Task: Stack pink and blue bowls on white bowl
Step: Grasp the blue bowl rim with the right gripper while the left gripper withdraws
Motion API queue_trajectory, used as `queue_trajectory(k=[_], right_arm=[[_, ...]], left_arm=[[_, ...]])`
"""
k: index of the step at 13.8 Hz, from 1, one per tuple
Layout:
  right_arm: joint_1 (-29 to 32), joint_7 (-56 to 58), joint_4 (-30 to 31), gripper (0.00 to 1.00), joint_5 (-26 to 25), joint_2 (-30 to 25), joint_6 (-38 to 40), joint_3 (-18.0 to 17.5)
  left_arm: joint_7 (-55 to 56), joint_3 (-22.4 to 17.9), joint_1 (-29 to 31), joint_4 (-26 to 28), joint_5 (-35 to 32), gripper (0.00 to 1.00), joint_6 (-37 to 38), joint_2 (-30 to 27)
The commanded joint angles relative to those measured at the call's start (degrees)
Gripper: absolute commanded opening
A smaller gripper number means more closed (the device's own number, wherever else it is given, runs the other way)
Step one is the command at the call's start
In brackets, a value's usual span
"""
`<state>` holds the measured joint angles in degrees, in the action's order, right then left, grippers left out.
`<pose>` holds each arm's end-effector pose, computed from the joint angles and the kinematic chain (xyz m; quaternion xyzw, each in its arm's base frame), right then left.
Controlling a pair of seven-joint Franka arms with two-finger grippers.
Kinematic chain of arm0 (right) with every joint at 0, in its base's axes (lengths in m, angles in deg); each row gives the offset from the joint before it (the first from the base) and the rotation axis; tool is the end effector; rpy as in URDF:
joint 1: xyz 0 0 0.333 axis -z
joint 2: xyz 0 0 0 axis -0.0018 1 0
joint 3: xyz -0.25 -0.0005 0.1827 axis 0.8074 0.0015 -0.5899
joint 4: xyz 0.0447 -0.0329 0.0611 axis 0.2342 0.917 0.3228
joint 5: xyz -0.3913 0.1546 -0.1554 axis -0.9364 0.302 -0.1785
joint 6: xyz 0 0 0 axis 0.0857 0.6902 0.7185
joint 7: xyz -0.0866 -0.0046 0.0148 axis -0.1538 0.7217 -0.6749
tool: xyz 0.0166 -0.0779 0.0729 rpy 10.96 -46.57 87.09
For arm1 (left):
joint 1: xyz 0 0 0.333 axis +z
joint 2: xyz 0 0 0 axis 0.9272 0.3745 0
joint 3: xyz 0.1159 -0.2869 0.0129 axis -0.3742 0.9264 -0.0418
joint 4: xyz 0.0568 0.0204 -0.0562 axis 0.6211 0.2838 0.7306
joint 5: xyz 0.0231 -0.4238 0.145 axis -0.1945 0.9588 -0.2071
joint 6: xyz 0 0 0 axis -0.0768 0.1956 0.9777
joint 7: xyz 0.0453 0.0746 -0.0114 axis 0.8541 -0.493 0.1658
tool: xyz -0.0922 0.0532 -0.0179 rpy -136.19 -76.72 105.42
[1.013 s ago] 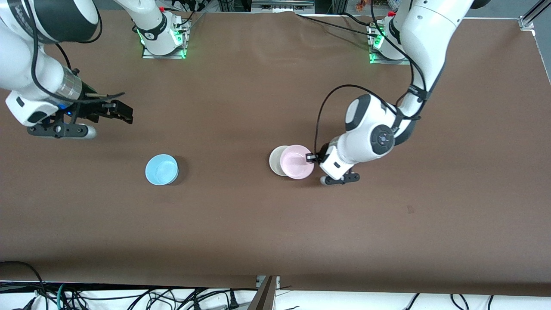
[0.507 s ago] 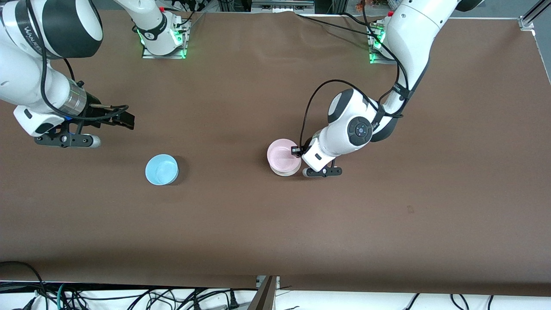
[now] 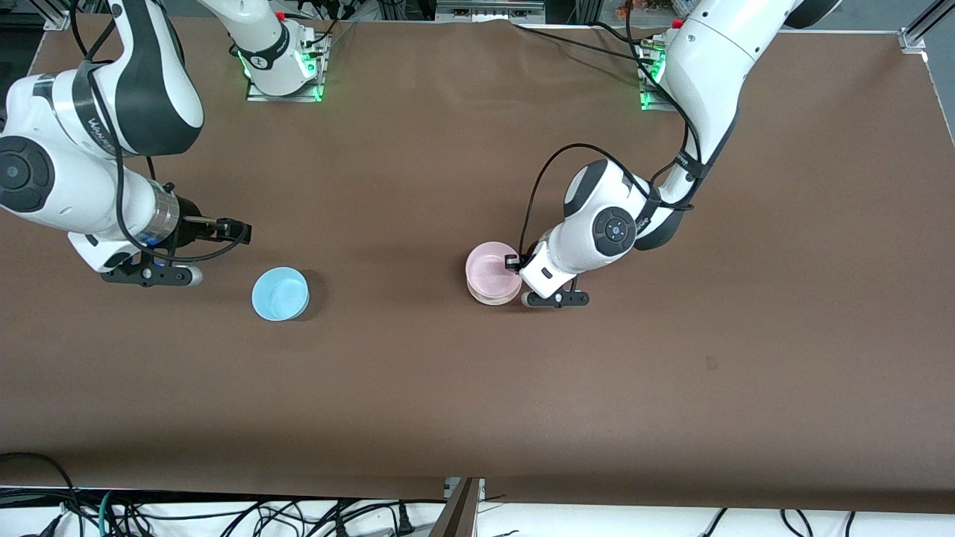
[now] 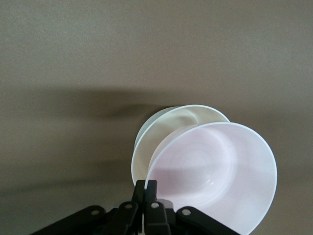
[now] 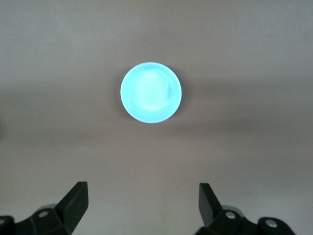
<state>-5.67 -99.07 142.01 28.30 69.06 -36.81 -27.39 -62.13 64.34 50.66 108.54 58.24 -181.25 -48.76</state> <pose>0.6651 0.1100 0.4330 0.9960 -0.0225 -0.0864 0.0028 0.6084 -0.4021 0.1934 0.9817 0.0444 -0.0834 0.1655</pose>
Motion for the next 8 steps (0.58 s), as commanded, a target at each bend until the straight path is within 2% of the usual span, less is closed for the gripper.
queue_trajectory(k=[1,3,5,6,7,8], right_arm=[[-0.12,-0.54,-0.39,1.0,0.42,1.74,-2.66,-0.48],[-0.2,-0.98,0.14,1.0,0.51,3.77,-4.68,-0.57],[-0.2,-2.56,3.46,1.0,0.51,4.91,-9.06,-0.66],[-0.2,-2.57,5.57,1.0,0.42,5.44,-12.65,-0.57],[0.23,-1.7,6.02,1.0,0.07,7.19,-15.73,-0.48],[0.58,-0.99,5.59,1.0,-0.63,9.29,-17.59,-0.48]], left_arm=[[0.86,0.22,-0.14,-1.23,-1.28,0.0,-0.04,1.05],[0.86,0.22,-0.05,-1.23,-1.11,0.0,-0.04,1.4],[0.86,0.22,0.03,-1.23,-0.93,0.07,-0.04,1.4],[0.86,0.22,0.12,-1.23,-0.93,0.23,-0.04,1.4],[0.77,0.22,0.3,-1.23,-1.02,0.48,-0.04,1.4],[0.77,0.22,0.56,-1.23,-1.02,0.65,-0.04,1.4]])
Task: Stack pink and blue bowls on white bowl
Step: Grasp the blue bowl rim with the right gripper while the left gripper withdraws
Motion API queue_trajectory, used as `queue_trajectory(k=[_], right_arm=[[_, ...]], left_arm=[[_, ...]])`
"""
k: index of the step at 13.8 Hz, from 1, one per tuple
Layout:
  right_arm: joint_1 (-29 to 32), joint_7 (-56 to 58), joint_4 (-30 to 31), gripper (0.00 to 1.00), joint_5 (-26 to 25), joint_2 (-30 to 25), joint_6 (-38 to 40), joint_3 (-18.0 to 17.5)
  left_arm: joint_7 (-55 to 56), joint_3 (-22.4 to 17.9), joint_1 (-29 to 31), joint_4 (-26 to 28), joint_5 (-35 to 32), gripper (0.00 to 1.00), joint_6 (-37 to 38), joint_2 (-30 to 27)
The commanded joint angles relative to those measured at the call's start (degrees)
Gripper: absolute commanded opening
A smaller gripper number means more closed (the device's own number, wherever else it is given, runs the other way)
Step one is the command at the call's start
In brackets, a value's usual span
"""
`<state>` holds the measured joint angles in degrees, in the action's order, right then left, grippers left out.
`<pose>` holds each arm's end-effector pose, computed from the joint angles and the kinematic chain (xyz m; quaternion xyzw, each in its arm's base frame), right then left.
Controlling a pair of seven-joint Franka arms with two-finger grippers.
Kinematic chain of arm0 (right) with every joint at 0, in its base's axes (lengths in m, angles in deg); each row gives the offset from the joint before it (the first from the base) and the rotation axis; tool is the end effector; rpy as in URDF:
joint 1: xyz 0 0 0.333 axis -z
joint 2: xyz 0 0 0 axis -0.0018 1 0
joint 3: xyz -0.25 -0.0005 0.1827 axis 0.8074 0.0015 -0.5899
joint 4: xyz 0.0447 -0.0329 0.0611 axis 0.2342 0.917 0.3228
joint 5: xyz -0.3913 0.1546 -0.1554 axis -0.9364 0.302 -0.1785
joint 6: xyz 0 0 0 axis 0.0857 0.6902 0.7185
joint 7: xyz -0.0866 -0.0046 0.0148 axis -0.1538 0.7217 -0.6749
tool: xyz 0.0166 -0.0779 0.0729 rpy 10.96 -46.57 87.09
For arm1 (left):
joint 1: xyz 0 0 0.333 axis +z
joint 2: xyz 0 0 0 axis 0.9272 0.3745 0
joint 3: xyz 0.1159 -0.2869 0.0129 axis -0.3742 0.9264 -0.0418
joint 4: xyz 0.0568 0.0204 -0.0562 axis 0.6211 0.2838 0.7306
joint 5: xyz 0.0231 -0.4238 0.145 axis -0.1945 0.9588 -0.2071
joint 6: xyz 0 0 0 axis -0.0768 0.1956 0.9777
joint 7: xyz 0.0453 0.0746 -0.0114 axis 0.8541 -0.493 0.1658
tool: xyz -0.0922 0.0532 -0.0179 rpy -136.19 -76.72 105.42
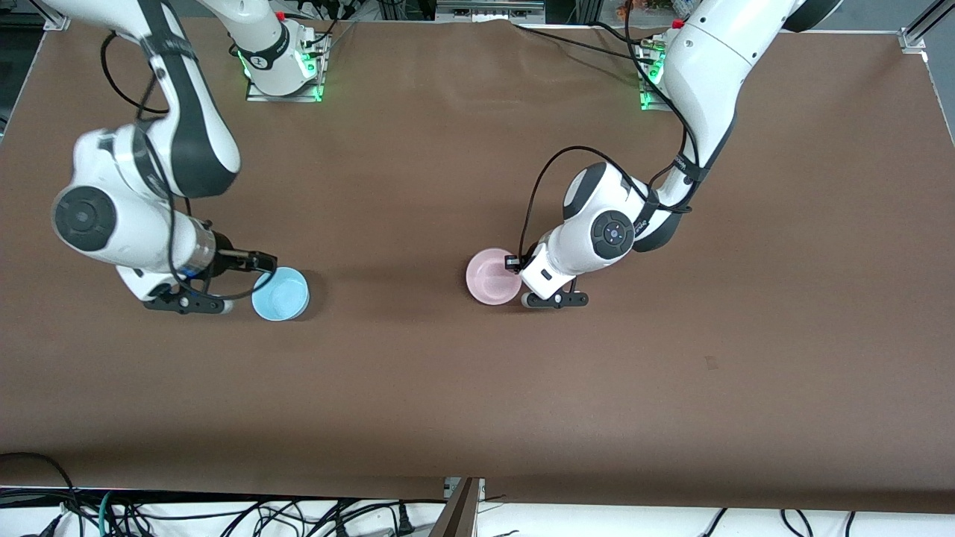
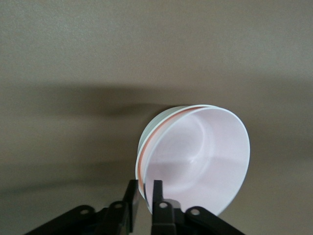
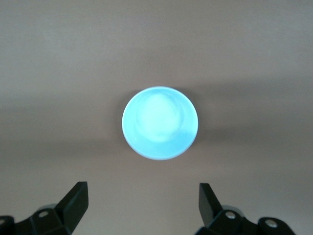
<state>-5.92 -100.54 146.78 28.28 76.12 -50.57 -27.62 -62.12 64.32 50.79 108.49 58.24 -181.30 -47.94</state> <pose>0.6800 0.1180 0.3237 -0.9969 0.0334 0.0706 0.0033 0.6079 -0.4000 0.1838 0.9814 0.0471 -0.0890 0.1635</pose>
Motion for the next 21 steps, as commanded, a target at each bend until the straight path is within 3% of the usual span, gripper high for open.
queue_trajectory(k=[1,3,6,8,10,13,17,21], right_arm=[[0.92,1.35,0.73,1.0,-0.61,4.25,-6.9,-0.17],[1.1,3.37,0.91,1.0,-1.49,8.03,-12.36,0.1],[3.38,7.76,1.08,1.0,-2.46,10.15,-14.66,0.19],[3.74,8.65,1.26,0.99,-2.55,10.86,-14.75,0.27],[4.44,9.35,1.44,0.95,-2.46,12.17,-15.28,0.71],[4.7,9.44,3.89,0.69,-2.02,13.32,-17.91,0.71],[4.79,7.69,3.99,0.03,-1.49,12.97,-17.48,0.63],[4.7,4.71,1.01,0.0,-0.44,11.57,-13.1,-1.48]], left_arm=[[-0.02,0.24,0.68,-1.26,-1.19,1.0,0.02,0.41],[0.06,0.15,2.17,-1.43,-0.75,1.0,0.19,-0.11],[0.06,-0.63,6.03,-1.61,-1.37,1.0,3.16,-3.35],[-0.29,-4.74,8.15,-1.7,-3.37,1.0,9.39,-6.25],[-6.76,-7.57,10.34,-1.79,-10.03,1.0,16.33,-9.94],[-9.08,-9.07,15.78,-1.96,-16.21,1.0,24.6,-17.66],[-9.17,-9.07,20.37,-5.99,-16.22,1.0,39.18,-26.46],[-12.66,-9.69,22.66,-15.21,-15.43,1.0,49.57,-28.59]])
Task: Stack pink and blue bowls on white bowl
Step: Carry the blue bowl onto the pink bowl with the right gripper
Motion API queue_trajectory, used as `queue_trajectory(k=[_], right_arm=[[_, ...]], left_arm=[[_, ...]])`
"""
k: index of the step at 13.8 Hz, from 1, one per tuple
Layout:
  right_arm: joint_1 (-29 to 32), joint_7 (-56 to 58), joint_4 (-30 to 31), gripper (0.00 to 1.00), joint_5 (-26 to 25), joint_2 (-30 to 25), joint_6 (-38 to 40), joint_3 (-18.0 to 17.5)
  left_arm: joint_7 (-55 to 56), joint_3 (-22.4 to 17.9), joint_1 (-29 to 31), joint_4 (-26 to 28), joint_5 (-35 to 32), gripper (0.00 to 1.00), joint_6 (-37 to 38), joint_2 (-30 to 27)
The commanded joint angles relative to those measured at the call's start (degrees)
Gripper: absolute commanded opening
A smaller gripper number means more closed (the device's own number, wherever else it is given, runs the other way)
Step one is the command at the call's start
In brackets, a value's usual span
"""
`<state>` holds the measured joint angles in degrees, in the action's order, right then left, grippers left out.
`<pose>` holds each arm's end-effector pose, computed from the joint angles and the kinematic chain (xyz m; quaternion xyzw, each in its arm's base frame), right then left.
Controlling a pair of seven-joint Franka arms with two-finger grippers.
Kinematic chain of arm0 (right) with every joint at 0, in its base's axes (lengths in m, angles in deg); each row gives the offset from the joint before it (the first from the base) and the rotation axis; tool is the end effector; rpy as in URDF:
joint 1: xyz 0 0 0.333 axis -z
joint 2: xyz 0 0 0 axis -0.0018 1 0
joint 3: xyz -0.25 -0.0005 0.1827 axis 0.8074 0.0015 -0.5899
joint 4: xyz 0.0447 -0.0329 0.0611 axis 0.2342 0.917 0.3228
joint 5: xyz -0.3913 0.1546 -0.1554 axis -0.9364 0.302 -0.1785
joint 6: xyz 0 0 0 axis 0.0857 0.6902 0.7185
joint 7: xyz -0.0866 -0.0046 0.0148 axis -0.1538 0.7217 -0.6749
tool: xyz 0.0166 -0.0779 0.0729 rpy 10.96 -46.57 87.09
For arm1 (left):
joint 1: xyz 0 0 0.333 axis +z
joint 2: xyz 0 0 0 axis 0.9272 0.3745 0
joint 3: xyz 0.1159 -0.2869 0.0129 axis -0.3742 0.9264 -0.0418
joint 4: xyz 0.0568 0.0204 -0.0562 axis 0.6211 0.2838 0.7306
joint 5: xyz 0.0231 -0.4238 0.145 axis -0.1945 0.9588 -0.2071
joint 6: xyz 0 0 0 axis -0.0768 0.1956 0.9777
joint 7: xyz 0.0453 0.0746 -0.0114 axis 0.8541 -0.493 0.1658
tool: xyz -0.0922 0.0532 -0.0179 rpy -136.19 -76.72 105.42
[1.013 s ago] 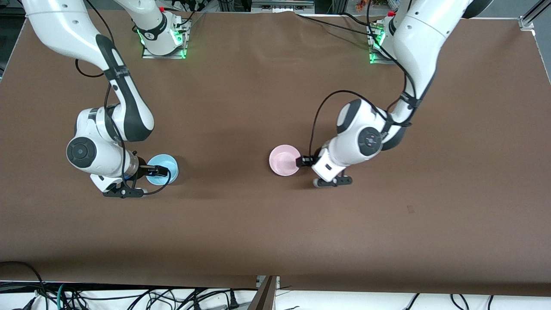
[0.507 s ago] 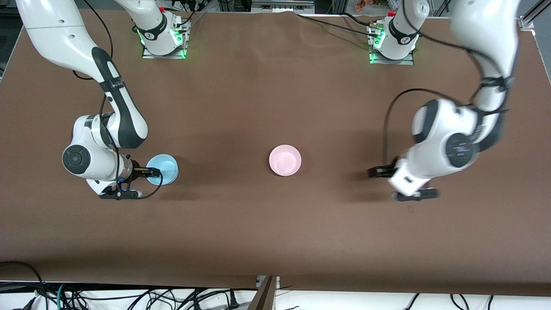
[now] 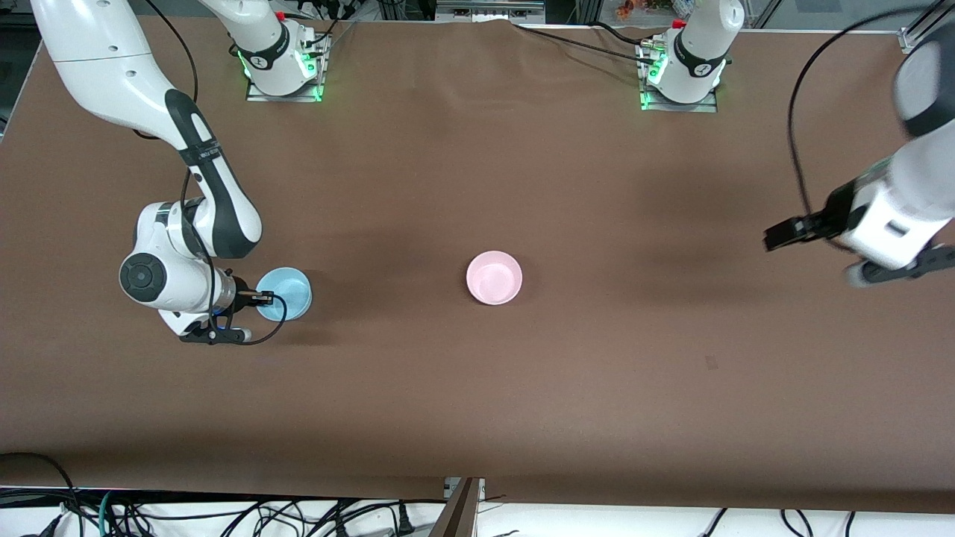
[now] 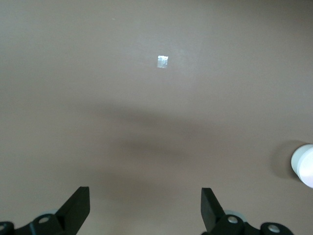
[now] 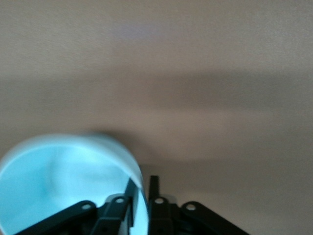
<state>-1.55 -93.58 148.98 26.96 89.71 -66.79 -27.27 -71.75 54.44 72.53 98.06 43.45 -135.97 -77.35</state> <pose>0.6872 0.0620 0.1618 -0.9978 0.0105 0.0656 0.0073 0.6576 -0.0264 0.5579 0.9916 0.1184 -0.0513 0.0001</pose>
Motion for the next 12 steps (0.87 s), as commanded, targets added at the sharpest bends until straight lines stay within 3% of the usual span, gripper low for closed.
queue_trajectory(k=[1,4,6,9,12], right_arm=[[0.16,-4.52,-2.33,0.0,1.49,-2.29,4.45,-2.87],[-0.36,-13.55,-5.4,0.0,1.67,-2.9,5.16,-9.54],[-4.39,-24.0,-7.6,0.0,1.59,-2.64,5.17,-12.72],[-15.1,-37.8,-15.14,0.0,1.41,1.82,4.55,-13.08],[-23.99,-48.72,-26.73,0.0,0.97,9.72,4.38,-12.64]], left_arm=[[-5.66,0.02,1.36,-6.46,-0.3,1.0,6.35,0.73],[-7.27,-0.16,1.45,-7.53,1.11,1.0,9.62,0.38],[-7.54,-0.25,1.8,-7.09,0.67,1.0,10.06,1.34],[-7.45,-0.25,1.89,-7.7,0.5,1.0,10.32,2.05],[-7.45,-0.25,1.98,-7.7,0.67,1.0,10.32,2.49]])
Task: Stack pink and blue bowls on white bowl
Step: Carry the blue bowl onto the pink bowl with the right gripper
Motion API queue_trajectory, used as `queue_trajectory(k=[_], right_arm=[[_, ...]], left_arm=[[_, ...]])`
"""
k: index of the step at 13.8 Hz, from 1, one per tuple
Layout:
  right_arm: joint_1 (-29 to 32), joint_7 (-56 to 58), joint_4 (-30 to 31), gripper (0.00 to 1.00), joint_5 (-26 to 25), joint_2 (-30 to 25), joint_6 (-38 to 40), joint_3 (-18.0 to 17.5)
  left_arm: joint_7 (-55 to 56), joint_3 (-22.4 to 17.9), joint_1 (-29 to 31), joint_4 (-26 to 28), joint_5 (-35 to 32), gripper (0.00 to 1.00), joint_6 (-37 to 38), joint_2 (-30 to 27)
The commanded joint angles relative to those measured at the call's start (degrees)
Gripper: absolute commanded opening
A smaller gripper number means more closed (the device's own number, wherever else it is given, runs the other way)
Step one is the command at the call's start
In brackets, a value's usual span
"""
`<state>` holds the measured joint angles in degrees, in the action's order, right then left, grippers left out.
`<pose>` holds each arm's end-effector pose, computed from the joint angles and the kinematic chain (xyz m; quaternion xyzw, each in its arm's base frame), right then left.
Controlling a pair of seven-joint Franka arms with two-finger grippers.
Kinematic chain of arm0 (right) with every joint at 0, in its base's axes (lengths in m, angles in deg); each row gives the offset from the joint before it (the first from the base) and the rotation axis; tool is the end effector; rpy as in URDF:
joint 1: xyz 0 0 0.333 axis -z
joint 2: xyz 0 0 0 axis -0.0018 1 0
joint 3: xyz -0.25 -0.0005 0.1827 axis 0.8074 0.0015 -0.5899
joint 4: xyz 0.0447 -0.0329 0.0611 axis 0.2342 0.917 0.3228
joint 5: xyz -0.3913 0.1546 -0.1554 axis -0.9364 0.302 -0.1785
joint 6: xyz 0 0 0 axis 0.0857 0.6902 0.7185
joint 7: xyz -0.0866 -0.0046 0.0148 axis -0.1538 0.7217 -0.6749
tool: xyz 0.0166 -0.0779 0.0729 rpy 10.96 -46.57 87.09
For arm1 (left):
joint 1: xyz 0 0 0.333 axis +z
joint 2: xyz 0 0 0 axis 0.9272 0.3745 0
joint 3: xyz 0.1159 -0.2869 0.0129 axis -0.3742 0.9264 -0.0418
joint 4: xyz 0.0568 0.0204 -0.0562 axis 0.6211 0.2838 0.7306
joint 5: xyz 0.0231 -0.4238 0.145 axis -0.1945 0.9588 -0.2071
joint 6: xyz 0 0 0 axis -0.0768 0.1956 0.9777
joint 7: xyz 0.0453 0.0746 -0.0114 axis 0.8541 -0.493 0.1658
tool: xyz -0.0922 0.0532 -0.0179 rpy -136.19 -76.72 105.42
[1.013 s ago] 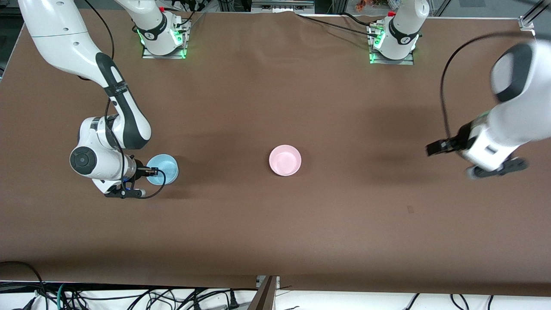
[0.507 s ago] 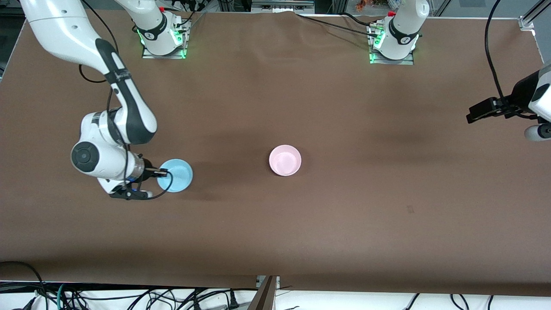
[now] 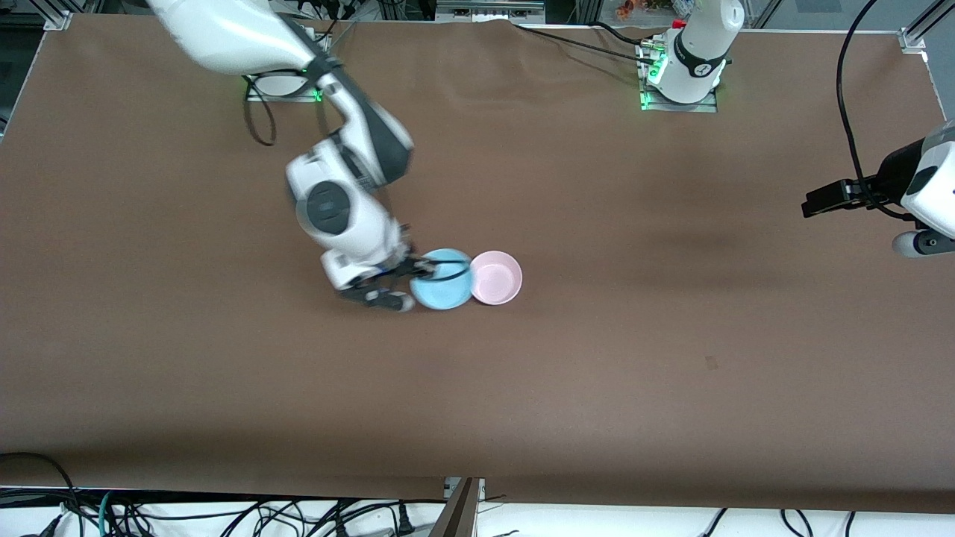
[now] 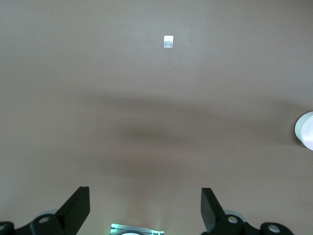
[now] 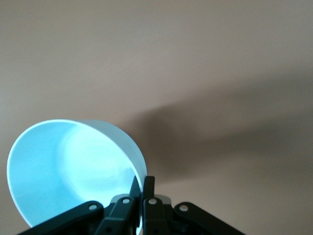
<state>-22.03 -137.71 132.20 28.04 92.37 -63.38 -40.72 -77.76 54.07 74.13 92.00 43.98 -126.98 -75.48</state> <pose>0.6213 0.4589 0.2805 -0.9857 0.1343 0.0361 0.0954 0.6526 -0.0032 0.5798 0.9922 0.0827 -0.0933 0.0055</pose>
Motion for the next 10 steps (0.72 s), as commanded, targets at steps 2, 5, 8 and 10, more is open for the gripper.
queue_trajectory(k=[2,5,8,10], right_arm=[[-5.28,-7.16,-12.1,0.0,-0.29,9.46,0.44,0.98],[-6.08,-7.52,-11.66,0.0,-0.2,10.26,-0.27,0.98],[-6.26,-7.7,-10.61,0.0,0.06,10.35,-0.18,0.98],[-6.17,-7.61,-10.61,0.0,0.33,10.35,0.08,0.98]], left_arm=[[-1.53,0.04,0.56,-1.64,0.23,1.0,1.33,0.79],[-1.44,0.12,0.91,-1.82,0.49,1.0,1.16,1.15],[-1.44,0.12,0.91,-1.99,0.49,1.0,1.16,1.23],[-1.53,0.12,1.0,-1.99,0.49,1.0,1.16,1.23]])
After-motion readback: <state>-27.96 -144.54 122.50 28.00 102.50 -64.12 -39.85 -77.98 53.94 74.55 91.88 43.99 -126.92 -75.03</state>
